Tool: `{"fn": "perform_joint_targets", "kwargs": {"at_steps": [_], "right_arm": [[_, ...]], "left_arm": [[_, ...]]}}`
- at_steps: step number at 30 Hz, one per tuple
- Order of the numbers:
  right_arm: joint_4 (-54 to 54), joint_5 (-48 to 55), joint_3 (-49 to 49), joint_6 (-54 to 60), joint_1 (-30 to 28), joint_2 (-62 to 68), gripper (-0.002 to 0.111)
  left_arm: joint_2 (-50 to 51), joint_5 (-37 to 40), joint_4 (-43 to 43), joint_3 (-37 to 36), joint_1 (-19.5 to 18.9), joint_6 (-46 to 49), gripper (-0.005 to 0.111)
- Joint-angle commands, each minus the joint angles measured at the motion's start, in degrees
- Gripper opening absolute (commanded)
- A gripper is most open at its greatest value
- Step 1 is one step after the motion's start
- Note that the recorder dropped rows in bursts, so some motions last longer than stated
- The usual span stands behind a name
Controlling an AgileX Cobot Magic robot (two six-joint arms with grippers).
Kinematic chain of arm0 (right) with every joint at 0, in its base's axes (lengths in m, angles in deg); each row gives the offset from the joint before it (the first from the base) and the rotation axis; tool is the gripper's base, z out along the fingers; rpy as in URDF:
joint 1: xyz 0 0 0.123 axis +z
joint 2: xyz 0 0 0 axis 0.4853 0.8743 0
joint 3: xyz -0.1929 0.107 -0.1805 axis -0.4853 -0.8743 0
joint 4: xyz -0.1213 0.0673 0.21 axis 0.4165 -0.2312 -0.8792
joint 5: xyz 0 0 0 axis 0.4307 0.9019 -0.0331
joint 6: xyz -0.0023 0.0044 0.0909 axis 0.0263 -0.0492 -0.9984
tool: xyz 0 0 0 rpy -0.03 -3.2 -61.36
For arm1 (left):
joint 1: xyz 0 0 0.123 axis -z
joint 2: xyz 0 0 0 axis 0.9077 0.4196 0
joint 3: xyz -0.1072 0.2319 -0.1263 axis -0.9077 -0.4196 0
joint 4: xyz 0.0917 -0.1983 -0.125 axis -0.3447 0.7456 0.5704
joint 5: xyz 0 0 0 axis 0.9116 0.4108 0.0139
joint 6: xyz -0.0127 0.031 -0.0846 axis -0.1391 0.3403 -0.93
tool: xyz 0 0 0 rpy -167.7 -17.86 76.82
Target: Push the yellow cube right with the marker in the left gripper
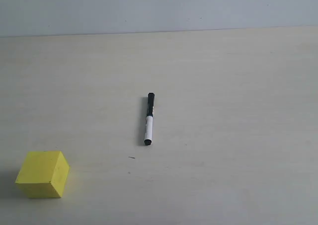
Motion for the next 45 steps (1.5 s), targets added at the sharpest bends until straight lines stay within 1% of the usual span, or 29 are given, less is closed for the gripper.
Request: {"fn": "perform_joint_targets", "kwargs": {"at_steps": [1, 16, 19, 21, 22, 23, 24, 25, 26, 29, 32, 36, 39, 43, 45], "right_arm": [[0.2, -0.3, -0.3, 0.0, 0.0, -0.4, 0.000], [0.2, -0.3, -0.3, 0.0, 0.0, -0.4, 0.000], [0.2, -0.3, -0.3, 0.0, 0.0, -0.4, 0.000], [0.2, -0.3, -0.3, 0.0, 0.0, -0.4, 0.000], [0.2, -0.3, -0.3, 0.0, 0.0, -0.4, 0.000], [0.2, -0.3, -0.3, 0.0, 0.0, -0.4, 0.000], [0.2, -0.3, -0.3, 0.0, 0.0, -0.4, 0.000], [0.2, -0.3, -0.3, 0.0, 0.0, -0.4, 0.000], [0.2, -0.3, -0.3, 0.0, 0.0, -0.4, 0.000], [0.2, -0.3, -0.3, 0.0, 0.0, -0.4, 0.000], [0.2, -0.3, -0.3, 0.0, 0.0, -0.4, 0.000], [0.2, -0.3, -0.3, 0.0, 0.0, -0.4, 0.000], [0.2, -0.3, -0.3, 0.0, 0.0, -0.4, 0.000], [0.2, -0.3, -0.3, 0.0, 0.0, -0.4, 0.000], [0.2, -0.3, -0.3, 0.0, 0.0, -0.4, 0.000]], "left_arm": [[-0.3, -0.6, -0.2, 0.1, -0.1, 0.1, 0.000], [-0.3, -0.8, -0.2, 0.1, -0.1, -0.1, 0.000], [-0.3, -7.4, -0.2, 0.1, -0.1, -0.3, 0.000], [-0.3, -10.1, 0.0, 0.1, -0.1, -1.1, 0.000], [-0.3, -11.8, 0.5, 0.1, -0.1, -3.9, 0.000], [-0.3, -13.1, 0.5, 0.1, -0.1, -9.2, 0.000], [-0.3, -15.3, 0.5, 0.1, -0.1, -10.0, 0.000], [-0.3, -19.9, 0.5, 0.1, -0.1, -13.1, 0.000], [-0.3, -21.4, 0.5, 0.1, -0.1, -15.3, 0.000], [-0.3, -27.6, 0.4, 0.1, -0.1, -16.7, 0.000], [-0.3, -30.6, 0.4, 0.1, -0.1, -16.7, 0.000], [-0.3, -30.6, 0.3, 0.1, -0.1, -17.1, 0.000], [-0.3, -33.4, 0.3, 0.1, -0.1, -17.2, 0.000], [-0.1, -41.1, 0.3, 0.1, -0.1, -21.9, 0.000], [2.6, -44.4, -1.6, 0.2, -0.1, -24.9, 0.000]]}}
